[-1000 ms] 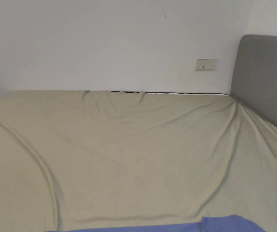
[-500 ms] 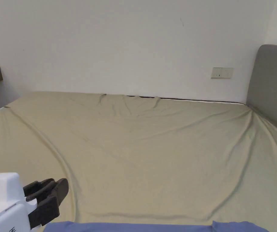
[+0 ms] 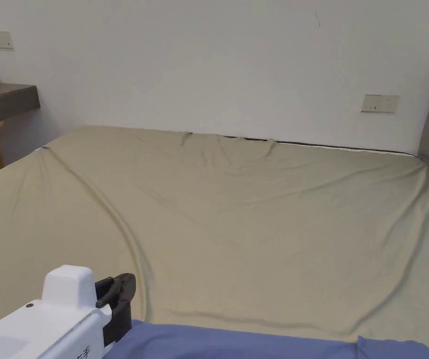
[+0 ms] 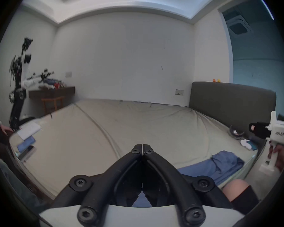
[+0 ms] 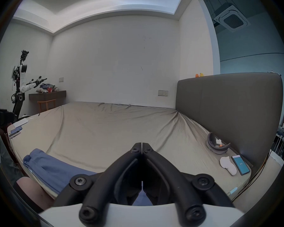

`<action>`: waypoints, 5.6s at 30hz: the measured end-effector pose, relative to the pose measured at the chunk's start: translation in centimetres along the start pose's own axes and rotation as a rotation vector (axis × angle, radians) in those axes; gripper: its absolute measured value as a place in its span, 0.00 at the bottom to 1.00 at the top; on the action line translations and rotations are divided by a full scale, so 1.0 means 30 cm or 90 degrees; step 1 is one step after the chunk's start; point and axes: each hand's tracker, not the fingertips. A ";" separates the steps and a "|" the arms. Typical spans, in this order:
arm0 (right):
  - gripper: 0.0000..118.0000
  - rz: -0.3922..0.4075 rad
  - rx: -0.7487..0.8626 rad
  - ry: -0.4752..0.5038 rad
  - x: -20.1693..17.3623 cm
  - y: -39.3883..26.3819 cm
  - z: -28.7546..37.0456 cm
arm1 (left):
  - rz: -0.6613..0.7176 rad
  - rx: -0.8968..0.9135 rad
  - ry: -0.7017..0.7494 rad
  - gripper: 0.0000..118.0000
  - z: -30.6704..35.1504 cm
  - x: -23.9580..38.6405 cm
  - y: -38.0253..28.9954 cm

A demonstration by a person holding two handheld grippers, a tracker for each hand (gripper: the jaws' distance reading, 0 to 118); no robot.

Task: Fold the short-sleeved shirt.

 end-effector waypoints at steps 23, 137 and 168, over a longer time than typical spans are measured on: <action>0.00 -0.023 -0.125 0.041 0.040 -0.116 -0.055 | 0.518 -0.419 -0.351 1.00 -0.428 -0.753 -0.362; 0.00 0.004 -0.185 0.229 -0.066 -0.135 0.002 | 0.620 -0.302 -0.358 0.95 -0.423 -0.623 -0.380; 0.00 -0.006 -0.148 0.234 -0.056 -0.071 0.023 | 0.266 -0.438 -0.156 0.07 -0.452 -0.465 0.036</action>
